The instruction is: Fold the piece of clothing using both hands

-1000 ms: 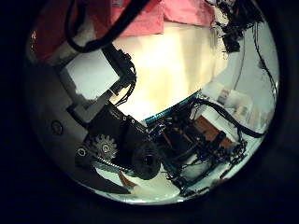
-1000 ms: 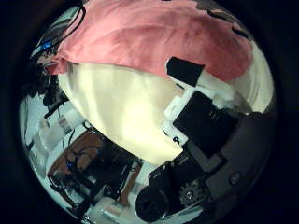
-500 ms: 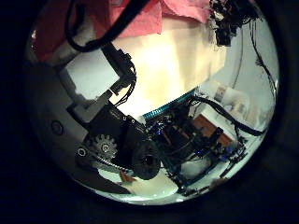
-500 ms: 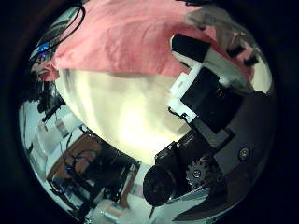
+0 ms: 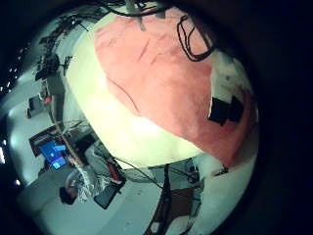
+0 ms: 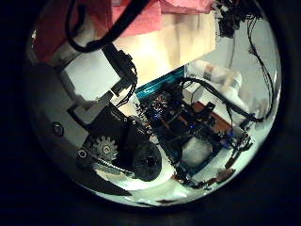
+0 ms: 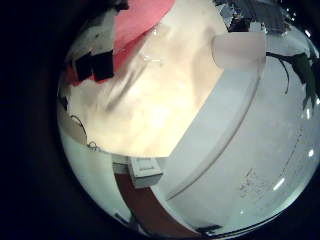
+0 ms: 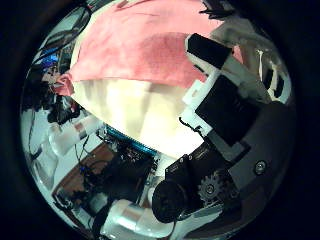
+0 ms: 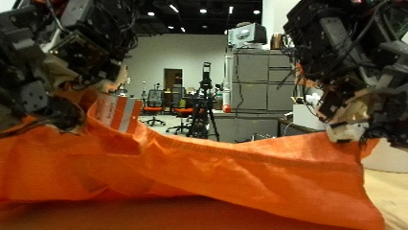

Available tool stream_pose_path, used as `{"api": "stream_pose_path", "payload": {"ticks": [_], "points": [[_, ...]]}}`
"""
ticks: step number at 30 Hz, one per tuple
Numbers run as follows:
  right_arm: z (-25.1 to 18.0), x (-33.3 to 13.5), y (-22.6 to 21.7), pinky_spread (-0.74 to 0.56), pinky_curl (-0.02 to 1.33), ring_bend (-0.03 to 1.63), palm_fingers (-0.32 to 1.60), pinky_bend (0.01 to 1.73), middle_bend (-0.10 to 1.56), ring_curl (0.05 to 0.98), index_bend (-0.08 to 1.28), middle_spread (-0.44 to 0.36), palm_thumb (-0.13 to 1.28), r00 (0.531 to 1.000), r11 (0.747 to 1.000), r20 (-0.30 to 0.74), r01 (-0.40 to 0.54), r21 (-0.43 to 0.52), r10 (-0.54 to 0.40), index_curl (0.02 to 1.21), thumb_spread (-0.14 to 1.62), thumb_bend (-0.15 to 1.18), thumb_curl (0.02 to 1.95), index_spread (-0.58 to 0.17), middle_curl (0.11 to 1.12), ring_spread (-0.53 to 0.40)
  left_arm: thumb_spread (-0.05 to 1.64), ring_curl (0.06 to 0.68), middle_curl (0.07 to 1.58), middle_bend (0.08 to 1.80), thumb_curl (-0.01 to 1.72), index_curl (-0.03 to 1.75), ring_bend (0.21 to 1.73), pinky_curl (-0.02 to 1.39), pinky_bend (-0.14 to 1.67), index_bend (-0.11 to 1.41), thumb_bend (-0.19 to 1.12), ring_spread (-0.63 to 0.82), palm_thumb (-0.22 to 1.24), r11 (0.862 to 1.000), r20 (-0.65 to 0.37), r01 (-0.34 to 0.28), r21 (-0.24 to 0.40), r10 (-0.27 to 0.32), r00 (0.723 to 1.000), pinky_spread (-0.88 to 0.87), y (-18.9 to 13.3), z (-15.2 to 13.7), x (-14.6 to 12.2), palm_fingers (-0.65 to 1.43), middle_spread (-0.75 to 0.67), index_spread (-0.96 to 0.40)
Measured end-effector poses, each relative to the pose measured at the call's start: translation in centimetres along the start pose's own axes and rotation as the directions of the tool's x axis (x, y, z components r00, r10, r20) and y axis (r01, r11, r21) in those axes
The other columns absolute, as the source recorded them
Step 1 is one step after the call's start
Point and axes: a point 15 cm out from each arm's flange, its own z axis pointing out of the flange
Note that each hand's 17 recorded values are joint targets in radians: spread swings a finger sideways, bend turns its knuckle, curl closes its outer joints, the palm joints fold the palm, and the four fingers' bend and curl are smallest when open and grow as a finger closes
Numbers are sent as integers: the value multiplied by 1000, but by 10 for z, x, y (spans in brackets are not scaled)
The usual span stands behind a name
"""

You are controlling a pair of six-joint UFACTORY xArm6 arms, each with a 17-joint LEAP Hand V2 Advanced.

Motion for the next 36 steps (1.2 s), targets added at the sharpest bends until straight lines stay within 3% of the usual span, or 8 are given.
{"api": "stream_pose_path", "payload": {"ticks": [9, 17, 23, 27, 36], "points": [[-67, 8, -29, -238, 765, 1352, 1118, 1307, 1272, 727, 1113, -157, 1121, 999, 987, 11, -37, 159, 35, 783, 1111, 19, 680, -252, 826, -217, 911, 532, 1166, 781, 770, 1592, 1288, 618, 1107, 173, -19, -467, 864, 999, 5, 31, 23, -32, 999, -672, 2, -51, -23, 1023, -626, -543], [-105, 32, -109, -235, 784, 1357, 1119, 1291, 1277, 733, 1114, -152, 1138, 998, 979, 20, -64, 196, 62, 784, 1117, -2, 717, -247, 821, -213, 908, 534, 1164, 779, 761, 1600, 1282, 617, 1103, 171, -17, -469, 864, 996, -23, 83, -13, -84, 996, -674, -37, -80, -77, 1026, -634, -512], [-95, 42, -178, -237, 800, 1360, 1119, 1276, 1281, 733, 1114, -150, 1135, 998, 983, 23, -67, 168, 64, 785, 1114, -7, 739, -246, 817, -210, 909, 537, 1165, 781, 754, 1608, 1282, 621, 1090, 174, -19, -467, 859, 993, -45, 99, -71, -103, 994, -669, -77, -72, -108, 1008, -638, -491], [-61, 41, -216, -240, 810, 1364, 1120, 1268, 1282, 732, 1114, -149, 1133, 998, 991, 30, -61, 119, 58, 785, 1113, -7, 751, -246, 814, -209, 915, 541, 1165, 784, 743, 1610, 1291, 627, 1078, 169, -23, -468, 849, 989, -62, 104, -107, -111, 992, -670, -109, -58, -128, 977, -641, -476], [-6, 43, -273, -244, 832, 1363, 1124, 1251, 1288, 730, 1116, -146, 1092, 996, 984, 33, -84, 156, 80, 783, 1107, -14, 770, -244, 806, -209, 938, 537, 1141, 803, 669, 1561, 1231, 635, 977, 184, -26, -482, 776, 987, -118, 141, -75, -149, 982, -675, -184, -7, -176, 799, -634, -447]]}}
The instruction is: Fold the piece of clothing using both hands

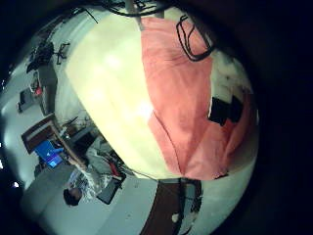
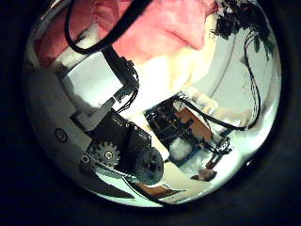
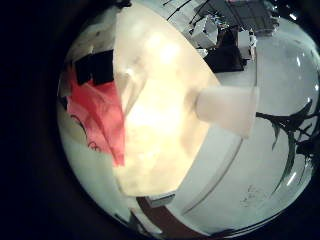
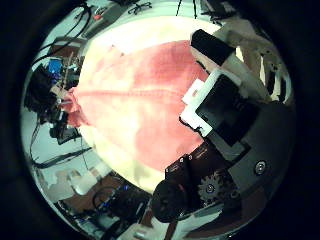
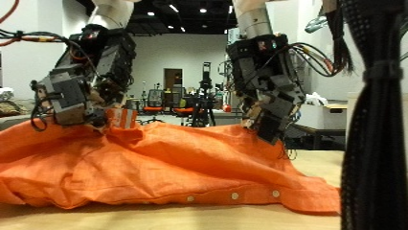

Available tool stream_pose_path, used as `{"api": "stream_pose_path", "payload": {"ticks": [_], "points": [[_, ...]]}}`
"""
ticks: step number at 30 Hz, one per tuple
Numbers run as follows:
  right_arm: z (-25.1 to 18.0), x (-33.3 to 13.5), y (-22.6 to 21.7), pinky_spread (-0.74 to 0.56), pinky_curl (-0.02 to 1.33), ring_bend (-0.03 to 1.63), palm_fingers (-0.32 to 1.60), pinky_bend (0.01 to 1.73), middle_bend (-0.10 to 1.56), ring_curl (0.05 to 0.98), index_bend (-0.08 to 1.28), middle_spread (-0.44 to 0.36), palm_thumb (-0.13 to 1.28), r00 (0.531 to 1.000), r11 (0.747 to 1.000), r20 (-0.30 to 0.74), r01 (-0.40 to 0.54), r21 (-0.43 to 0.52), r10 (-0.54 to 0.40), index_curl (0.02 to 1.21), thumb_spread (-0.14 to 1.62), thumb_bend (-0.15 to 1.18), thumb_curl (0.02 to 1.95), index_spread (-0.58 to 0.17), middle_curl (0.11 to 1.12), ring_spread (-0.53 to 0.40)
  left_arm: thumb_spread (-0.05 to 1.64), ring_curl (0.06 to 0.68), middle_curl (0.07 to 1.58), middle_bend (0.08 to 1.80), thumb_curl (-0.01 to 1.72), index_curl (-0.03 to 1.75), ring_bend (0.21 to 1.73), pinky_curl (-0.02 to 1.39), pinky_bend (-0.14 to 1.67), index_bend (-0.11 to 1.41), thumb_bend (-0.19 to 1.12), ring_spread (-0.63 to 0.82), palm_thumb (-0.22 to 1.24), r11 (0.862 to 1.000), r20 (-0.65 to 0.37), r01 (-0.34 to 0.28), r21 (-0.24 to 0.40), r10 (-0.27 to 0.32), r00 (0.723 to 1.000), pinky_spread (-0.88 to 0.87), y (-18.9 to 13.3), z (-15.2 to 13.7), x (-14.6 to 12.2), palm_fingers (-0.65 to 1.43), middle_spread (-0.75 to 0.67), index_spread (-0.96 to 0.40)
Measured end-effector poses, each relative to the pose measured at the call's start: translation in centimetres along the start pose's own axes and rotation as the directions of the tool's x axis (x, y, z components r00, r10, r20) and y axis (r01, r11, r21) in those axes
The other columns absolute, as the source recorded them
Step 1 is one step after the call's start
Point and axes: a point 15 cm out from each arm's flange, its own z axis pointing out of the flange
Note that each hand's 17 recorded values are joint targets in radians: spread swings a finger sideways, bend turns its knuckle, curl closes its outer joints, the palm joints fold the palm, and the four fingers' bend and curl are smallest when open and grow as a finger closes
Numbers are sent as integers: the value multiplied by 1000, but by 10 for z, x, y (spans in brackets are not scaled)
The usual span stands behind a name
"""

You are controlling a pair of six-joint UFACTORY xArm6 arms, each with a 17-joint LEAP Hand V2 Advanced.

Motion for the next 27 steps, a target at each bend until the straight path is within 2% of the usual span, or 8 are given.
{"api": "stream_pose_path", "payload": {"ticks": [6, 8, 12, 13, 17, 20, 24, 27], "points": [[28, 17, -28, -255, 835, 1353, 1094, 1236, 1276, 722, 1095, -148, 910, 998, 996, 3, -59, 71, 59, 777, 1179, -40, 702, -248, 799, -215, 953, 505, 1087, 759, 630, 1457, 1092, 634, 865, 184, -25, -482, 767, 998, -70, 19, 59, -15, 997, -654, -32, 10, -6, 564, -611, -435], [28, 22, -38, -265, 828, 1343, 1067, 1233, 1244, 712, 1040, -149, 851, 997, 991, 4, -75, 110, 76, 764, 1240, -35, 651, -262, 783, -220, 955, 509, 1040, 605, 619, 1374, 1104, 647, 876, 126, -27, -460, 761, 997, -69, 24, 71, -19, 997, -635, -37, 10, -9, 380, -556, -416], [15, 45, -55, -343, 793, 1343, 914, 1242, 1141, 685, 752, -167, 789, 993, 971, 7, -116, 207, 117, 718, 1349, -13, 565, -309, 738, -245, 971, 492, 932, 343, 592, 1178, 987, 668, 860, 103, -31, -268, 733, 994, -73, 43, 98, -36, 997, -477, -37, 6, -15, -59, -335, -297], [11, 48, -56, -405, 772, 1369, 772, 1231, 1094, 678, 576, -176, 774, 992, 968, 9, -122, 220, 123, 683, 1383, -11, 535, -326, 721, -258, 982, 453, 872, 283, 584, 1107, 925, 646, 797, 115, -28, -176, 725, 994, -78, 46, 104, -38, 996, -384, -37, 5, -16, -102, -235, -239], [-36, 80, -58, -513, 690, 1341, 706, 1181, 1008, 626, 363, -189, 746, 985, 929, 28, -173, 329, 173, 594, 1436, -8, 475, -386, 684, -283, 1017, 379, 740, 166, 557, 947, 777, 580, 631, 120, -29, 66, 694, 983, -114, 71, 169, -52, 992, -101, -33, -13, -19, -167, 23, -88], [-58, 97, -42, -558, 637, 1281, 678, 1127, 928, 587, 329, -196, 744, 979, 914, 29, -197, 354, 200, 567, 1463, -3, 436, -422, 659, -300, 1038, 336, 641, 142, 537, 820, 699, 524, 554, 114, -26, 221, 676, 968, -136, 97, 231, -67, 988, 114, -23, -32, -28, -165, 188, 12], [-90, 110, -7, -552, 585, 1198, 652, 1032, 884, 541, 340, -214, 726, 977, 903, 20, -202, 379, 211, 570, 1465, -12, 391, -447, 644, -324, 1054, 298, 539, 142, 515, 684, 635, 466, 492, 126, -24, 346, 666, 959, -152, 105, 263, -66, 986, 302, -1, -50, -33, -140, 309, 94], [-98, 107, 26, -465, 558, 1070, 434, 896, 822, 503, 422, -232, 638, 984, 920, 6, -170, 353, 179, 598, 1418, -32, 348, -465, 619, -322, 1064, 275, 465, 141, 496, 595, 593, 424, 446, 137, -25, 415, 651, 961, -155, 90, 262, -50, 987, 404, 20, -56, -31, -128, 363, 127]]}}
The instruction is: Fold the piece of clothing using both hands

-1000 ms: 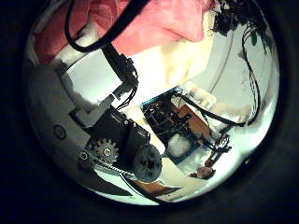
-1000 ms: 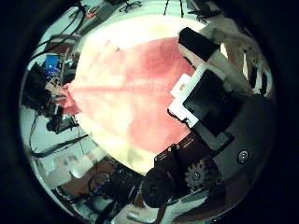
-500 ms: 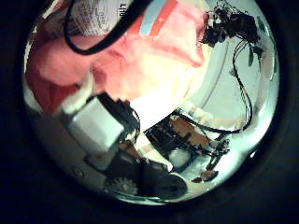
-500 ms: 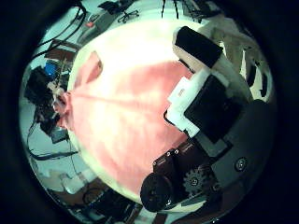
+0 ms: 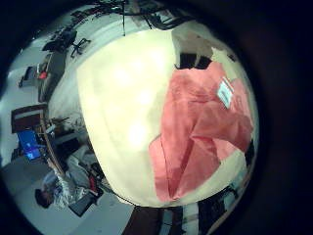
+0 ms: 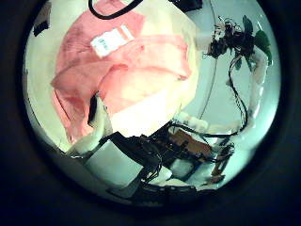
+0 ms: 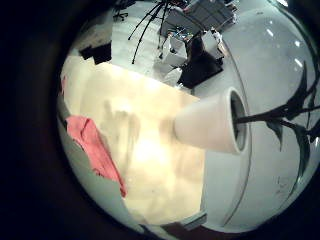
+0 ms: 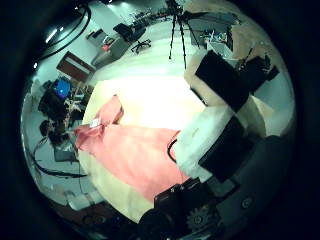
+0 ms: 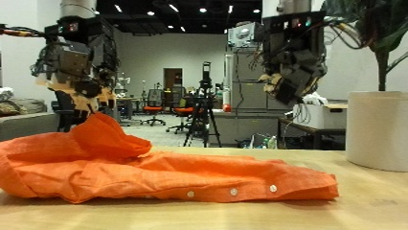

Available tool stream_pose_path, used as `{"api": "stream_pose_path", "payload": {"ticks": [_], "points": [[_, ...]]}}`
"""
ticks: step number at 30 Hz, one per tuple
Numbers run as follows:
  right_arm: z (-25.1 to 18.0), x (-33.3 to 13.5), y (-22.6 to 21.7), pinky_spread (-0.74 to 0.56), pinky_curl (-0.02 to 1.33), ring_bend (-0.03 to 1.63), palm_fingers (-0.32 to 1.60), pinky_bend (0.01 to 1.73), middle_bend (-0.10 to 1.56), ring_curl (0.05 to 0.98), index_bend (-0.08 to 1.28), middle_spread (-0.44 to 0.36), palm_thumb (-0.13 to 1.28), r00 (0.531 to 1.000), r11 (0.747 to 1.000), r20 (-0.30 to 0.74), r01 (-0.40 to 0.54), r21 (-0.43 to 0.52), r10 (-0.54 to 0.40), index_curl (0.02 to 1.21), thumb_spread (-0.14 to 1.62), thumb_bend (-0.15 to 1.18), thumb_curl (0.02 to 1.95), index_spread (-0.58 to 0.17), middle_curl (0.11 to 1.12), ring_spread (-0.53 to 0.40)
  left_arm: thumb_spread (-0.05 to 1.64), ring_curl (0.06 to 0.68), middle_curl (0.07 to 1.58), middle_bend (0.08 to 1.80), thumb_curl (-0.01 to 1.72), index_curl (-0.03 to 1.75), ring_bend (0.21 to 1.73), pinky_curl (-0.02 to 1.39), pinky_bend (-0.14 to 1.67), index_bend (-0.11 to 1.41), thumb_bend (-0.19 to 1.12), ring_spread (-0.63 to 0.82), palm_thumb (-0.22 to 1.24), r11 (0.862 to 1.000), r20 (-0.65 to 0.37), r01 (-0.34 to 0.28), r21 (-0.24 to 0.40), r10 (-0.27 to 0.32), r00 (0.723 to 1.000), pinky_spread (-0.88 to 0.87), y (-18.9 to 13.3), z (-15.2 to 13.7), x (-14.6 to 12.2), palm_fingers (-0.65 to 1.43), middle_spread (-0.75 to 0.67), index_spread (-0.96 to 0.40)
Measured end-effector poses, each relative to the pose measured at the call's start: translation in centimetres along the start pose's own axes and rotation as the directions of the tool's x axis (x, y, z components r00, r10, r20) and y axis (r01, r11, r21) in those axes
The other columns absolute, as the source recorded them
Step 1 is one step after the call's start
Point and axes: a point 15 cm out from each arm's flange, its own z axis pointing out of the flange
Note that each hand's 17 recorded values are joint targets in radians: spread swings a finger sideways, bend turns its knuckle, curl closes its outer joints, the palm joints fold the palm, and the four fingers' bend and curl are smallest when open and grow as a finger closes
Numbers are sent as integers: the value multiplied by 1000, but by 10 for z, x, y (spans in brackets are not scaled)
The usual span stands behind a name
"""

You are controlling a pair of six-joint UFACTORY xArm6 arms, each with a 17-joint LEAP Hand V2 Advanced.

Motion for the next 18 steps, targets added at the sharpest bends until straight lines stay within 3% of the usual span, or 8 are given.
{"api": "stream_pose_path", "payload": {"ticks": [2, 4, 8, 12, 18], "points": [[-5, -1, 21, -415, 543, 1021, 346, 841, 793, 484, 439, -222, 594, 999, 999, 5, 37, -35, -37, 600, 1393, -35, 330, -462, 605, -309, 1068, 267, 440, 149, 489, 561, 578, 407, 422, 133, -27, 437, 641, 1000, -7, -8, -10, 7, 1000, 442, 10, -2, 4, -127, 378, 139], [-2, -5, 46, -293, 527, 911, 117, 765, 708, 450, 437, -217, 525, 997, 993, 17, 79, -93, -78, 591, 1348, -47, 308, -442, 568, -247, 1076, 257, 411, 150, 477, 520, 559, 389, 398, 133, -31, 461, 620, 999, -30, -18, -31, 17, 999, 475, 24, -5, 17, -125, 395, 143], [8, -14, 86, -62, 459, 774, 40, 681, 601, 373, 375, -168, 420, 989, 969, 47, 147, -197, -140, 527, 1244, -45, 281, -408, 497, -136, 1083, 241, 359, 149, 449, 449, 524, 360, 357, 128, -40, 501, 557, 998, -58, -55, -32, 53, 997, 522, 36, -11, 43, -134, 427, 145], [26, -25, 130, 113, 413, 660, 3, 626, 512, 320, 322, -87, 350, 981, 933, 88, 190, -305, -171, 478, 1163, -40, 267, -371, 447, -30, 1077, 227, 317, 152, 413, 392, 489, 337, 311, 130, -46, 539, 460, 992, -81, -92, -81, 85, 993, 549, 63, 7, 61, -146, 458, 136], [51, -35, 166, 229, 359, 557, 11, 546, 407, 272, 246, -15, 297, 975, 899, 123, 220, -380, -187, 424, 1047, -35, 269, -343, 392, 66, 1068, 210, 268, 151, 377, 332, 438, 320, 274, 134, -32, 576, 390, 991, -78, -109, -74, 103, 992, 576, 85, 33, 72, -135, 485, 122]]}}
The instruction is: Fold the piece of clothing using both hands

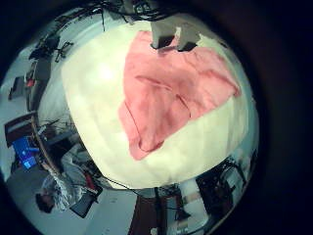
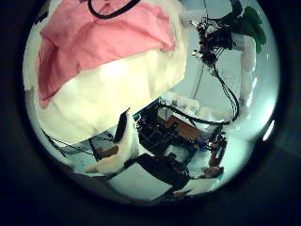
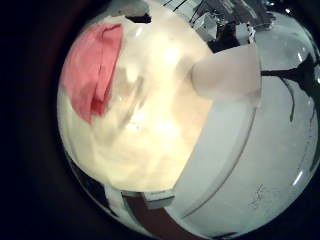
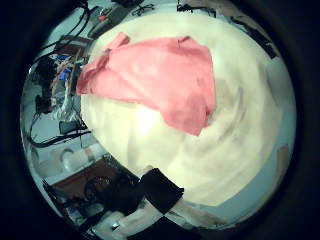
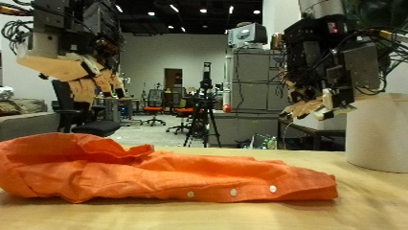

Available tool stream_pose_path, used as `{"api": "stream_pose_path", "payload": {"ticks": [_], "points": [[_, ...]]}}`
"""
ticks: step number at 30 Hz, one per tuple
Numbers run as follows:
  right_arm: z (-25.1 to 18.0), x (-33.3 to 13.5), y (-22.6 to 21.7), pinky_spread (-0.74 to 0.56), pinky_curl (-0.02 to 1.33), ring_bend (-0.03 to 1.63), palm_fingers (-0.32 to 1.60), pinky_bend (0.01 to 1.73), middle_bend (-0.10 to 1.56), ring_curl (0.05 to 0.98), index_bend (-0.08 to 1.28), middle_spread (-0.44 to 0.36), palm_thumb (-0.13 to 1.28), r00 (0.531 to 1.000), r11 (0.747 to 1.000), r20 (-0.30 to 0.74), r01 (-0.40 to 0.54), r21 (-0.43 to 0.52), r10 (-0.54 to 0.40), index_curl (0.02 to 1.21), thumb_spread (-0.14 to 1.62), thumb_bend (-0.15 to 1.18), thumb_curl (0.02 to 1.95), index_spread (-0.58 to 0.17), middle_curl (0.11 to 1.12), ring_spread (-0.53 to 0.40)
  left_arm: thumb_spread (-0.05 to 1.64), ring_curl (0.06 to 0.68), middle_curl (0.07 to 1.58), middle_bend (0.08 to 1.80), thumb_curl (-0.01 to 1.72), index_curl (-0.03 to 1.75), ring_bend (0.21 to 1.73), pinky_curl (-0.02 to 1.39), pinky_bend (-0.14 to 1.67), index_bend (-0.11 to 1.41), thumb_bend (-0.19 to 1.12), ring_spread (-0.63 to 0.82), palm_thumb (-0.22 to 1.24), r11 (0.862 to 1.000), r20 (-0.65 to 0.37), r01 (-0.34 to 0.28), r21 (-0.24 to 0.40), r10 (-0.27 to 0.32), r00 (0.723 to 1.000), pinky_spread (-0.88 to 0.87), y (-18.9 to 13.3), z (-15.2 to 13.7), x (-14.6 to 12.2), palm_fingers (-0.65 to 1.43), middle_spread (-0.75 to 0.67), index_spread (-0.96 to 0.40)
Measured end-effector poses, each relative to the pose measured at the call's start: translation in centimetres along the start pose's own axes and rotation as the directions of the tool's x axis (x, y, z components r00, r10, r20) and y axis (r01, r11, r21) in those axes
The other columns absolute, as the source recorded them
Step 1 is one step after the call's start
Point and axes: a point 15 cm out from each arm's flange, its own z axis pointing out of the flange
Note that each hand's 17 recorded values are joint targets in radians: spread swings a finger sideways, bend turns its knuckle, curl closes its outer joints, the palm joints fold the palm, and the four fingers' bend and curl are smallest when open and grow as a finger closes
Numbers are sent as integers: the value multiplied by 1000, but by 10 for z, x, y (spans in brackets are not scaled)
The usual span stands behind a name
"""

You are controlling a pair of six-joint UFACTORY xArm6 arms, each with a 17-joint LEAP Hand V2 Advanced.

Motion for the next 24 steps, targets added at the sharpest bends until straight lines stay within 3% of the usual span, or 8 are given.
{"api": "stream_pose_path", "payload": {"ticks": [6, 11, 21, 24], "points": [[34, -15, 6, 255, 325, 483, 50, 479, 338, 245, 189, 6, 313, 1000, 999, 16, 26, -43, -25, 392, 976, -25, 284, -322, 361, 98, 1067, 205, 235, 153, 361, 296, 419, 314, 256, 138, -25, 598, 389, 1000, 13, -2, 17, 2, 1000, 583, 11, 21, 6, -120, 496, 119], [64, -32, -1, 245, 295, 439, 154, 394, 287, 230, 236, 1, 407, 998, 994, 32, 63, -91, -60, 398, 967, -16, 305, -285, 345, 84, 1062, 202, 213, 156, 351, 274, 405, 313, 245, 142, -25, 607, 389, 999, 22, -7, 33, 7, 1000, 585, 13, 19, 15, -112, 499, 118], [94, -35, -18, 112, 256, 511, 408, 272, 313, 239, 192, -34, 439, 996, 986, 49, 76, -145, -69, 389, 926, -30, 314, -262, 353, -55, 1053, 201, 189, 157, 340, 254, 386, 313, 232, 145, -26, 617, 386, 999, 41, -17, 47, 15, 999, 586, 15, 14, 27, -105, 506, 117], [99, -30, -24, 42, 239, 597, 575, 248, 346, 253, 198, -66, 465, 997, 985, 33, 72, -157, -67, 390, 912, -26, 320, -282, 362, -135, 1050, 202, 183, 158, 337, 250, 382, 313, 228, 145, -25, 618, 386, 999, 40, -16, 41, 15, 999, 587, 15, 16, 26, -103, 509, 117]]}}
